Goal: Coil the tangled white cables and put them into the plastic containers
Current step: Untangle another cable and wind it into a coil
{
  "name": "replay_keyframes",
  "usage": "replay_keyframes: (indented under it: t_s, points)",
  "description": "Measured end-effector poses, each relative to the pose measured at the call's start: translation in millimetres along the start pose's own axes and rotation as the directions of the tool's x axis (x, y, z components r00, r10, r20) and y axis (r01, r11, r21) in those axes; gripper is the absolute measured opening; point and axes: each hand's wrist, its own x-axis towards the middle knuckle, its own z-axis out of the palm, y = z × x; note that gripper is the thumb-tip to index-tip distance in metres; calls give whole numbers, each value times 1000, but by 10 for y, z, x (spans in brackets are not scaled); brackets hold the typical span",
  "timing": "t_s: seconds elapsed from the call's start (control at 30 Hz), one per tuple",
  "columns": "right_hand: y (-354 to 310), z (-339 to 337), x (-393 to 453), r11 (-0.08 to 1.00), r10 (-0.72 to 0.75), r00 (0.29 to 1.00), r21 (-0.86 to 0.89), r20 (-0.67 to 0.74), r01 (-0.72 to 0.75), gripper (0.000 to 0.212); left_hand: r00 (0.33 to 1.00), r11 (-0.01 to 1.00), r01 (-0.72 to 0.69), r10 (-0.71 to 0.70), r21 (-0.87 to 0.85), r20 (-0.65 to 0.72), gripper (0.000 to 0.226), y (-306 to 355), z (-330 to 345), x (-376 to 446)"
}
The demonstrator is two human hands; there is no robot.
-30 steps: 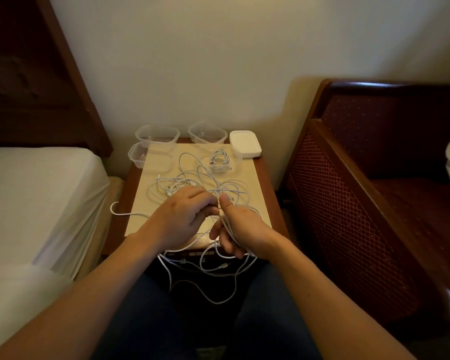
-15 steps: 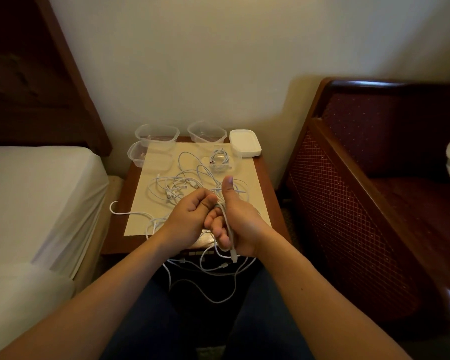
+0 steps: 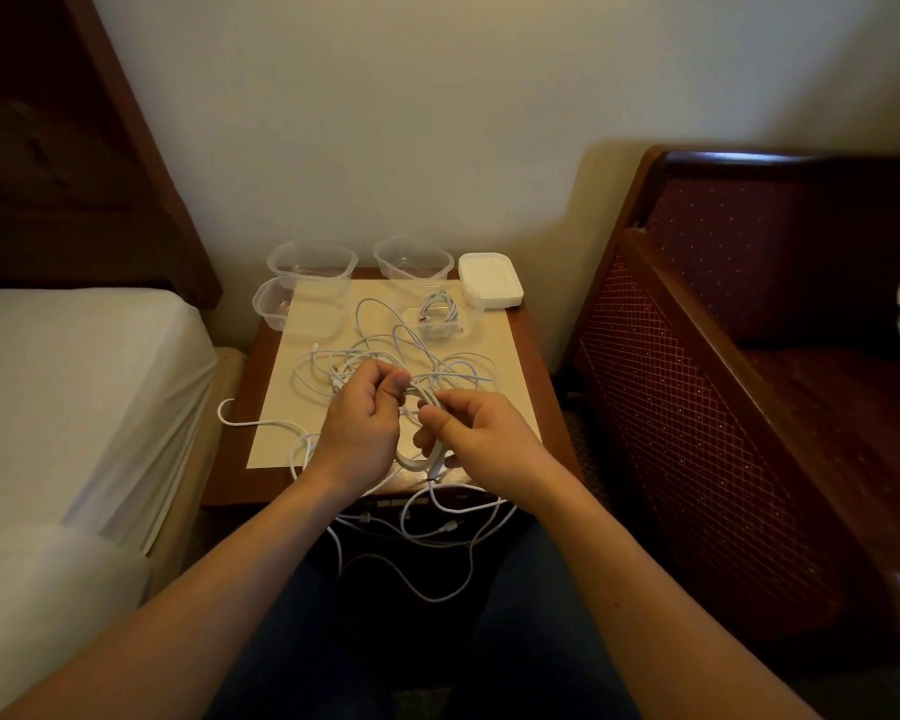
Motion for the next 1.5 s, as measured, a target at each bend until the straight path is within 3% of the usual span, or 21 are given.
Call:
replay_keyframes:
  t_s: [0.2, 0.27, 0.4, 0.53, 0.63, 0.77, 0.93, 1.07, 1.23, 1.33, 1.37, 1.43, 1.5]
  points:
    - [-20, 9, -28, 959, -80, 995, -279, -62, 60, 24, 999, 1000, 2, -1, 12, -47, 21, -10, 26, -33]
    - [-16, -8, -22, 957, -89, 991, -285, -101, 57, 26, 999, 999, 26, -26, -22, -21, 23, 14, 37, -29]
    - [15, -155, -1, 947, -48, 996, -320, -76, 22, 26, 987, 996, 47, -35, -71, 154, 23, 35, -100, 49]
    - [-35, -273, -24, 915, -41, 996, -397, 74, 67, 29, 939, 979, -160, 113, 123, 326, 16, -43, -311, 159]
    - [-76, -312, -16, 905, -70, 986, -406, 150, 126, 26, 886, 854, -420, 313, 306, 342, 17, -103, -403, 243]
    - [-61, -340, 8, 900, -50, 986, -420, 159, 114, 24, 718, 511, -696, 487, 504, 497, 17, -147, -423, 278]
    - [-37, -323, 56, 852, -16, 988, -514, 153, 94, 22, 624, 334, -773, 554, 539, 551, 27, -23, -380, 241]
    - [-23, -251, 62, 864, -36, 976, -484, 217, 139, 22, 598, 295, -782, 606, 549, 525, 19, 77, -318, 296]
    - [-75, -270, 39, 963, -116, 973, -218, 201, 160, 20, 688, 454, -717, 584, 530, 430, 12, -28, -365, 337]
    - [-36, -296, 56, 968, -126, 982, -199, 139, 153, 19, 777, 654, -625, 468, 426, 422, 14, -63, -337, 256]
    - [-17, -296, 57, 966, -121, 986, -216, 114, 144, 18, 831, 764, -530, 381, 368, 406, 15, -64, -320, 223]
    - [22, -284, 61, 958, -112, 991, -257, 74, 128, 16, 910, 958, -210, 119, 193, 398, 18, -51, -294, 163]
    - [31, -253, 64, 948, -120, 992, -292, 48, 129, 15, 902, 994, 110, -96, -10, 422, 15, -70, -277, 128]
